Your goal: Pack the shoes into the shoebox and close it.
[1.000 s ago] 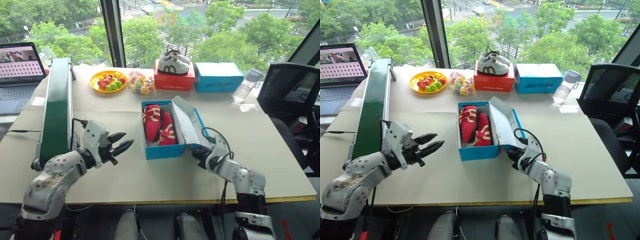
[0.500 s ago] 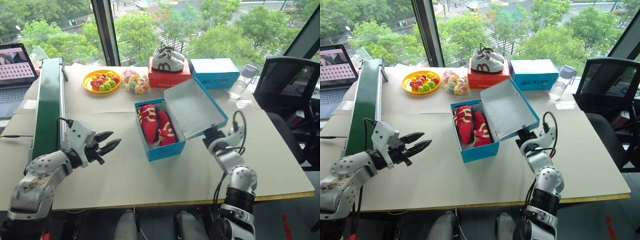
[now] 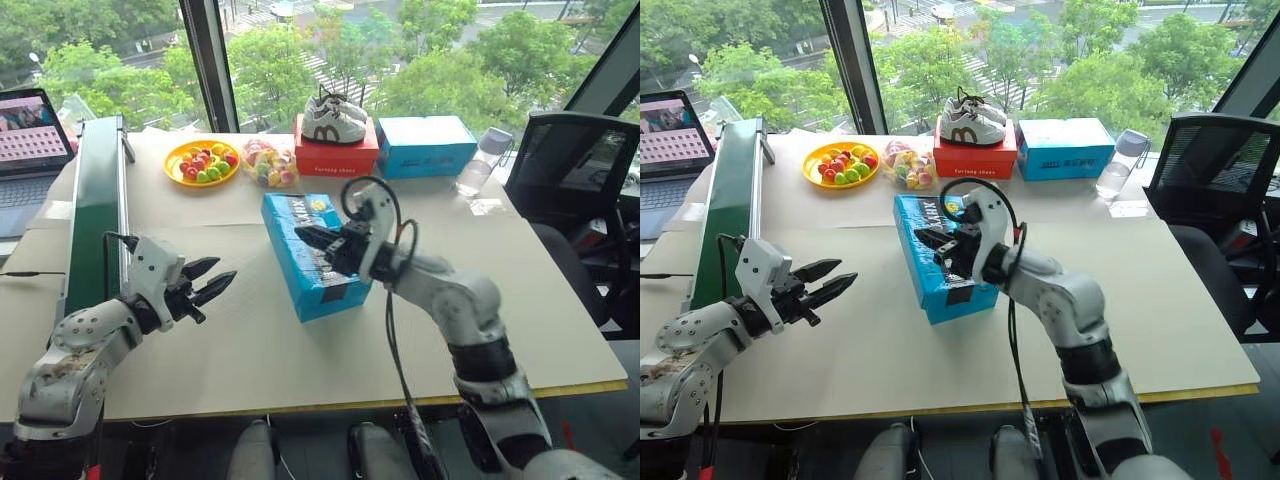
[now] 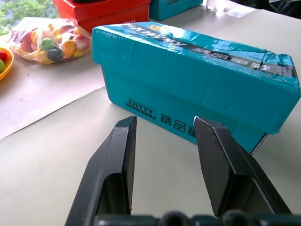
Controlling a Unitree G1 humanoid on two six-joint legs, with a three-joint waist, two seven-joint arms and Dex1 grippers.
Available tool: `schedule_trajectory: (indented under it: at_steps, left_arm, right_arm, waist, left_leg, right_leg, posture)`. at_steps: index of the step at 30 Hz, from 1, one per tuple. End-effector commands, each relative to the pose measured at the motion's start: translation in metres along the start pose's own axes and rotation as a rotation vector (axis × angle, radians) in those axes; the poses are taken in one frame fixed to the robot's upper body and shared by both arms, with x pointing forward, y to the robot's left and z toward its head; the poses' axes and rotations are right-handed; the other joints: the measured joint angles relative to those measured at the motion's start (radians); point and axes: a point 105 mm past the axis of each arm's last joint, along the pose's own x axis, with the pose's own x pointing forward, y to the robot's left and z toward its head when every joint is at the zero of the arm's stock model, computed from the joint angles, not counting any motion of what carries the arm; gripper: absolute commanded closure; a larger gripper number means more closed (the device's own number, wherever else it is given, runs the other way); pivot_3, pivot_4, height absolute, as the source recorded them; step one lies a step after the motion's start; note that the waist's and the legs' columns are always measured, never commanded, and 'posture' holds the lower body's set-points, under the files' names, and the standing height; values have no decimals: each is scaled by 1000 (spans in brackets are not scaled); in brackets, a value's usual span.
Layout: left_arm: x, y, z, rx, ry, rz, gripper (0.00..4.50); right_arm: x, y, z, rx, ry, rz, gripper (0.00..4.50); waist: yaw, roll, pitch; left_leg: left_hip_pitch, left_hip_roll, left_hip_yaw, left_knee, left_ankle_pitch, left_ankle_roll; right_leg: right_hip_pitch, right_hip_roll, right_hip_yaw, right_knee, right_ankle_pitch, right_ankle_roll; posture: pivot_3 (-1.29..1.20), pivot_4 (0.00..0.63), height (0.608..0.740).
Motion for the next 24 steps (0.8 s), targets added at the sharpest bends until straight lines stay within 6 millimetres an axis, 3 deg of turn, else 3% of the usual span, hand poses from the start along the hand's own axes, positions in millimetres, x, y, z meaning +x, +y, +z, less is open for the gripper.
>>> schedule_trajectory:
  at_steps: [1, 5, 9, 14, 18, 21, 23, 24]
  left_arm:
    - [1, -4, 12, 27, -38, -1, 2434]
    - [0, -5, 12, 26, -39, 5, 2434]
    - [-3, -7, 12, 20, -33, 22, 2434]
    - [-4, -7, 11, 17, -30, 35, 2434]
    - [-2, -6, 10, 7, -38, 54, 2434]
    - [3, -4, 7, -36, -57, 106, 2434]
    - [5, 0, 6, -108, -106, 168, 2434]
    - [6, 2, 4, -153, -134, 208, 2434]
  right_arm:
    - [24, -32, 4, -125, -6, -140, 4471]
    - [48, -39, -21, -204, 119, -155, 4471]
    - [51, -42, -75, -323, 343, -163, 4471]
    - [50, -41, -90, -324, 383, -153, 4471]
    - [51, -44, -80, -325, 342, -168, 4471]
    - [46, -43, -20, -92, 69, -142, 4471]
    - [18, -52, 33, 133, -194, -121, 4471]
    - [-5, -65, 51, 211, -299, -149, 4471]
  waist:
    - [3, 0, 0]
    - [1, 0, 0]
    - [-3, 0, 0]
    - [-5, 0, -2]
    - [-6, 0, -4]
    - [-3, 0, -4]
    - [5, 0, -3]
    - [10, 0, -3]
  left_leg:
    - [0, 0, 0, 0, 0, 0]
    - [-1, 0, 0, -2, 3, 5]
    - [-2, 0, 0, -3, 3, 6]
    - [5, 1, 0, -2, -1, -1]
    - [9, 1, 0, -3, -2, -3]
    - [9, 1, 0, -3, -2, -3]
    - [7, 1, 0, -3, -2, -2]
    - [6, 1, 0, -3, -1, -2]
  right_leg:
    - [0, 0, 0, 0, 0, 1]
    - [-1, 1, 0, 0, 2, 4]
    - [-2, 1, 0, 1, 1, 4]
    - [3, 1, 0, 2, 1, 3]
    - [5, 1, 0, 3, -1, 0]
    - [5, 1, 0, 4, 0, 0]
    - [4, 1, 0, 4, 1, 2]
    - [3, 1, 0, 3, 1, 2]
  posture:
    - [0, 150, 735]
    - [0, 150, 735]
    - [0, 150, 735]
    - [0, 150, 735]
    - [0, 150, 735]
    - [0, 150, 735]
    - [0, 150, 735]
    - [0, 150, 735]
